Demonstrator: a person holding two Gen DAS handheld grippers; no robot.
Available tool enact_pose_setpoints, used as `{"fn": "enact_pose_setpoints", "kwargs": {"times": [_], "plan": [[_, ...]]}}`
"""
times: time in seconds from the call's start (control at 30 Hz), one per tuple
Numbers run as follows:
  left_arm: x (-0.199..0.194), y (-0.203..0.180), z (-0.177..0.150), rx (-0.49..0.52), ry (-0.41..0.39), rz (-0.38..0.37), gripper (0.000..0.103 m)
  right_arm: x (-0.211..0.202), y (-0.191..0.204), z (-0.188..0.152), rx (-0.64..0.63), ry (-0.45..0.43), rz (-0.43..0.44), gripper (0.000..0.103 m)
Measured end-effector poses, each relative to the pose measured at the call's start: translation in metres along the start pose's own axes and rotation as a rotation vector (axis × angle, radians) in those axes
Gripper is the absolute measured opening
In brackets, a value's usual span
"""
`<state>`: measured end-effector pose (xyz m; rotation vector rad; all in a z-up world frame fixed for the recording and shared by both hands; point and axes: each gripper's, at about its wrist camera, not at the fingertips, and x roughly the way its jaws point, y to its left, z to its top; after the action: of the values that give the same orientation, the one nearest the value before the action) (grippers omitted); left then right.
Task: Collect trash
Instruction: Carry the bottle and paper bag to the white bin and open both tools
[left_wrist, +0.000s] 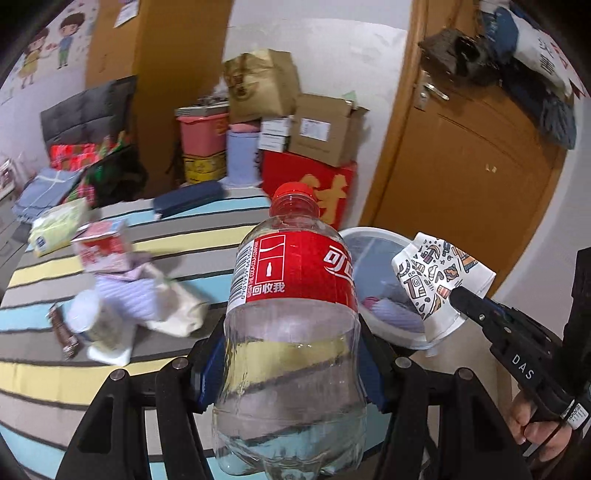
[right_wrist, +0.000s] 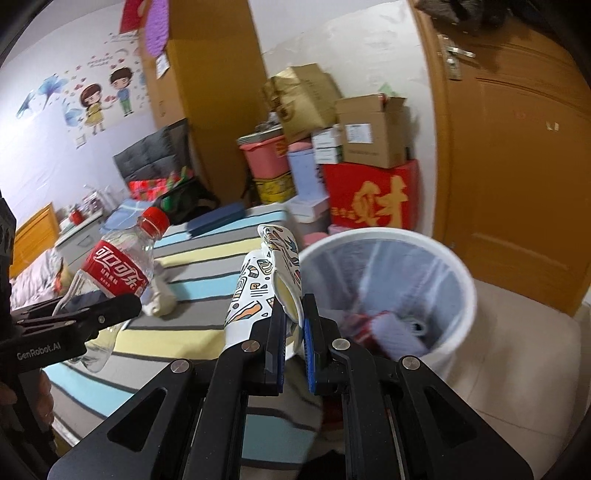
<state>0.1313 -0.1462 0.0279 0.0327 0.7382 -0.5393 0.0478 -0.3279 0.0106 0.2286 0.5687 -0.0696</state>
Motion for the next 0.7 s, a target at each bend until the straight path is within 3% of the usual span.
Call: {"fn": "enact_pose_setpoints", "kwargs": {"times": [0.43,0.7], "plan": [[0.046,-0.071,0.017,0.079,0.047,-0.097,0.062,0.0,-0.047,0.006,0.049,0.013,-0.117,0.009],[0.081,-0.095,0.021,0.114,0.099,-0.11,0.062,0.017,-0.068,0.003,0.058,0.068,-0.155,0.009]]}}
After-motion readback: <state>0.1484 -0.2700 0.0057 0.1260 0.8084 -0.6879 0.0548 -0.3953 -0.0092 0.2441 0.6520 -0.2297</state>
